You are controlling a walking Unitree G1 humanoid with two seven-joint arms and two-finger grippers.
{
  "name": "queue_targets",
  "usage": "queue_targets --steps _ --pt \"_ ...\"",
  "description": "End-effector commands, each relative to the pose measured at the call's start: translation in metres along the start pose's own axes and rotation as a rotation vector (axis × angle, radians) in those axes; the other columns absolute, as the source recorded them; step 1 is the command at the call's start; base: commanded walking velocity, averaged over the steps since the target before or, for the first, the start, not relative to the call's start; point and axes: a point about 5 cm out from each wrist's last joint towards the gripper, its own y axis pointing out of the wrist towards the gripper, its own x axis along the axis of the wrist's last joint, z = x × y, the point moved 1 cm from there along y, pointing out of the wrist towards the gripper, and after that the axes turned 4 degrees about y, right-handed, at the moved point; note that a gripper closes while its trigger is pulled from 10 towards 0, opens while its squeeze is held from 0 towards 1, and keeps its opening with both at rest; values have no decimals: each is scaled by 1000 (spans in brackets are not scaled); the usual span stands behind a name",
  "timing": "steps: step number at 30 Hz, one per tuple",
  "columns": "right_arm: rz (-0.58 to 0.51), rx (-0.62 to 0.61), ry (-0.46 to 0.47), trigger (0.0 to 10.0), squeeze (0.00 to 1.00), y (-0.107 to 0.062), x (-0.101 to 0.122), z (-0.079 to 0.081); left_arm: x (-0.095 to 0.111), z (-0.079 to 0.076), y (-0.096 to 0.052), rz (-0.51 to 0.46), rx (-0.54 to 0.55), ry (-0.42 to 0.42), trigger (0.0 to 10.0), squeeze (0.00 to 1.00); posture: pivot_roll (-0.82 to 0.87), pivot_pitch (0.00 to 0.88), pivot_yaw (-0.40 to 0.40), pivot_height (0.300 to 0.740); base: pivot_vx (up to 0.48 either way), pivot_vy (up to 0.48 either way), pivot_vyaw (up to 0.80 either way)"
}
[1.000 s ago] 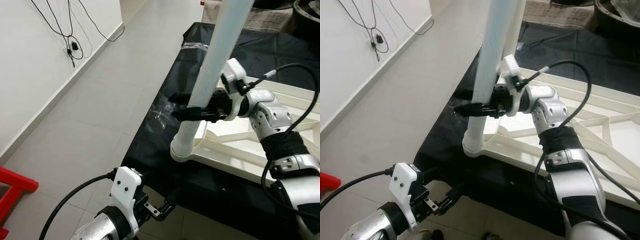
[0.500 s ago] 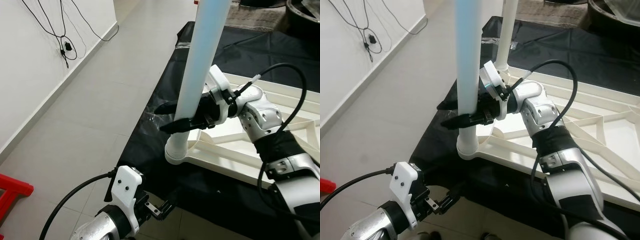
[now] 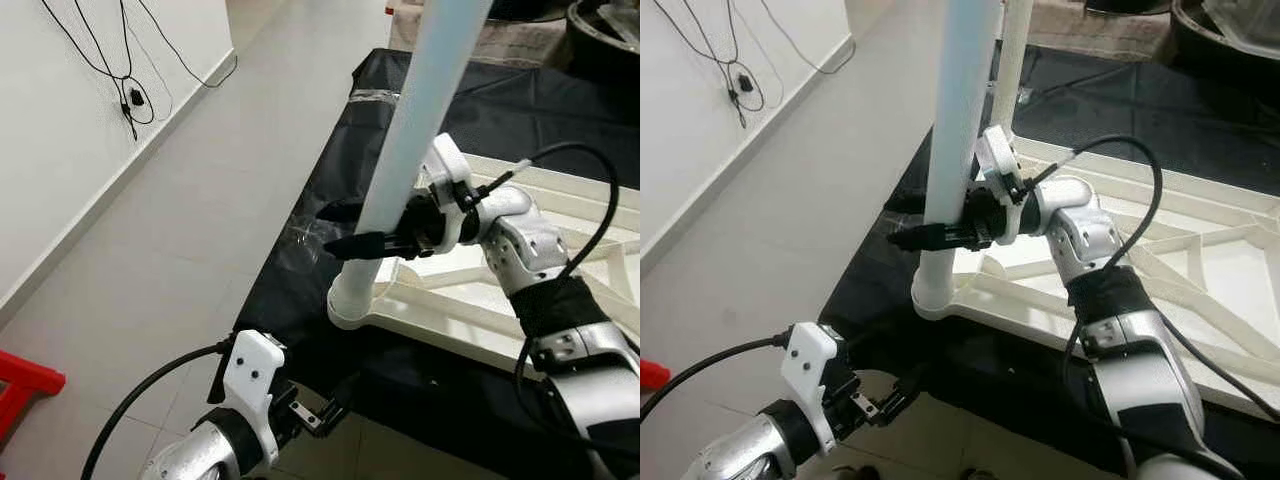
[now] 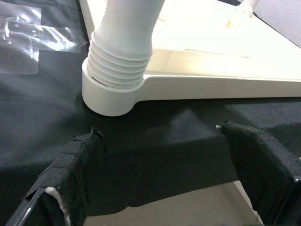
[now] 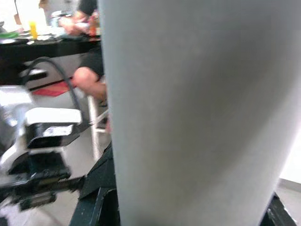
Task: Building children table
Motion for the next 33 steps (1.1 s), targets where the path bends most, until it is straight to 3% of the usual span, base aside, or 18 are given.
queue_targets --steps 1,7,13,15,17,18,19,20,23,24,26,27,29,32,33 --pt "114 -58 132 10000 0 3 -40 3 -4 0 -1 21 -1 5 10000 0 152 226 -24 740 0 0 0" --pt "213 -255 133 10000 0 9 -55 -7 -4 2 0 17 6 12 10000 0 148 224 -23 740 0 0 0" --pt "218 -411 136 10000 0 10 -58 -13 -4 4 1 15 11 15 10000 0 146 225 -26 740 0 0 0" --pt "218 -411 136 10000 0 10 -58 -13 -4 4 1 15 11 15 10000 0 146 225 -26 740 0 0 0" --pt "226 -587 160 10000 0 5 -61 -20 -4 6 2 13 14 18 10000 0 143 224 -25 740 0 0 0" --pt "226 -587 160 10000 0 5 -61 -20 -4 6 2 13 14 18 10000 0 143 224 -25 740 0 0 0" --pt "232 -821 185 10000 0 -5 -65 -31 -4 7 3 11 17 21 10000 0 137 221 -24 740 0 0 0" --pt "232 -821 185 10000 0 -5 -65 -31 -4 7 3 11 17 21 10000 0 137 221 -24 740 0 0 0" --pt "229 -1074 194 10000 0 -19 -69 -37 -3 9 4 7 18 25 10000 0 133 221 -24 740 0 0 0" --pt "229 -1074 194 10000 0 -19 -69 -37 -3 9 4 7 18 25 10000 0 133 221 -24 740 0 0 0" --pt "211 -1276 222 10000 0 -27 -74 -37 -3 10 5 4 20 29 10000 0 130 219 -24 740 0 0 0" --pt "211 -1276 222 10000 0 -27 -74 -37 -3 10 5 4 20 29 10000 0 130 219 -24 740 0 0 0" --pt "172 -1461 211 10000 0 -34 -76 -35 -3 12 6 1 23 32 10000 0 131 219 -25 740 0 0 0" --pt "158 -1528 209 10000 0 -36 -77 -33 -2 12 6 1 24 33 10000 0 131 219 -25 740 0 0 0" --pt "146 -1609 202 10000 0 -39 -78 -32 -2 13 6 1 25 35 10000 0 132 219 -29 740 0 0 0"
